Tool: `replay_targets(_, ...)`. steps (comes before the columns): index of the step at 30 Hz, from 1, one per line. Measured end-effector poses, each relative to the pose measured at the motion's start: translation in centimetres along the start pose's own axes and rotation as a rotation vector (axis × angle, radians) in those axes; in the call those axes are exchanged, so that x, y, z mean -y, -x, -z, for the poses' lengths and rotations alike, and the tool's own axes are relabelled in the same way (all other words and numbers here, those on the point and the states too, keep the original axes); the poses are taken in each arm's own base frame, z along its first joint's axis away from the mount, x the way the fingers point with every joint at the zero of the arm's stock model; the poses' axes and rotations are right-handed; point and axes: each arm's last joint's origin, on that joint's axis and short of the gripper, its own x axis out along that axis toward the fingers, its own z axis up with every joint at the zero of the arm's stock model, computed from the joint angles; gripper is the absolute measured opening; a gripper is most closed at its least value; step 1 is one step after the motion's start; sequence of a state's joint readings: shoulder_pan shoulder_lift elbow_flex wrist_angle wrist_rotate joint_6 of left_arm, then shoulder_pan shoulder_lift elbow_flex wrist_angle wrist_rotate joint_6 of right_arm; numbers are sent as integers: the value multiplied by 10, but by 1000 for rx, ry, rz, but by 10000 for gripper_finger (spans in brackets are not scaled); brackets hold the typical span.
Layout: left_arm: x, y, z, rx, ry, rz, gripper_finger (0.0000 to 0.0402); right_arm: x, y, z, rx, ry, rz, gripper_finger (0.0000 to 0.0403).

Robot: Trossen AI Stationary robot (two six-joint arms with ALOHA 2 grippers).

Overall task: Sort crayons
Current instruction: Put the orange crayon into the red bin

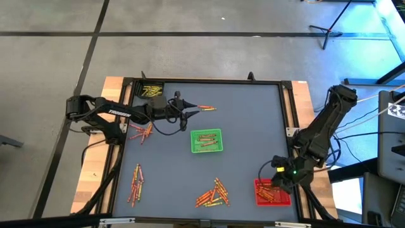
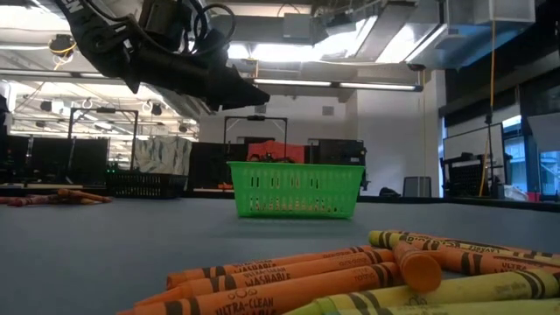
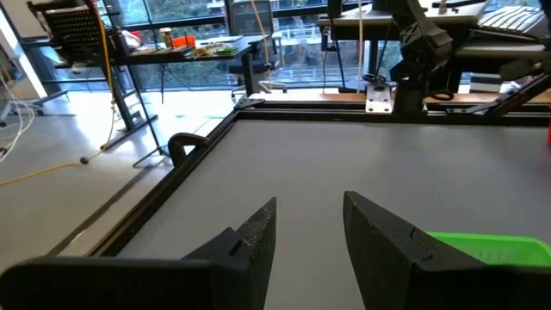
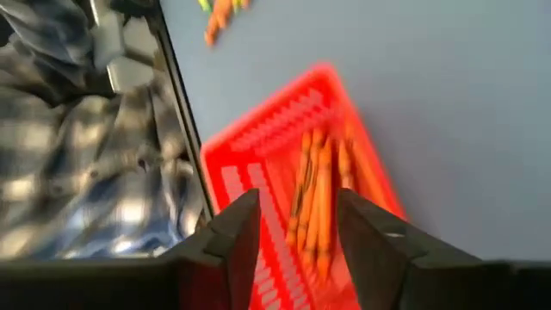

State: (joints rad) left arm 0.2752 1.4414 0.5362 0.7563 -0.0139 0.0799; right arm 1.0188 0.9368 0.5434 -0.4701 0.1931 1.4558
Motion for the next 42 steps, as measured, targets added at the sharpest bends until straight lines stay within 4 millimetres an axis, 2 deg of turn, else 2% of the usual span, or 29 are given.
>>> replay_targets(4, 0, 0, 0, 0, 1, 0, 120, 3, 4, -21, 119, 113, 8, 165)
replay_targets(14, 0, 0, 0, -5, 22, -5, 120, 30, 7, -89, 337, 403, 259, 157)
replay_targets(19, -2, 0, 1, -10, -3, -33, 120, 49, 14, -121, 453, 470, 438, 156)
replay_targets(25, -13, 0, 3, -27, -12, -71, 120, 69, 17, -162, 542, 541, 546, 156)
replay_targets(30, -31, 2, 10, -90, -25, -120, 120, 94, 15, -198, 584, 588, 559, 156)
replay_targets(35, -47, 4, 12, -94, -30, -96, 120, 130, 11, -229, 614, 597, 554, 156)
replay_targets(42, -64, 7, 16, -97, -65, -72, 120, 170, 7, -278, 551, 553, 584, 156)
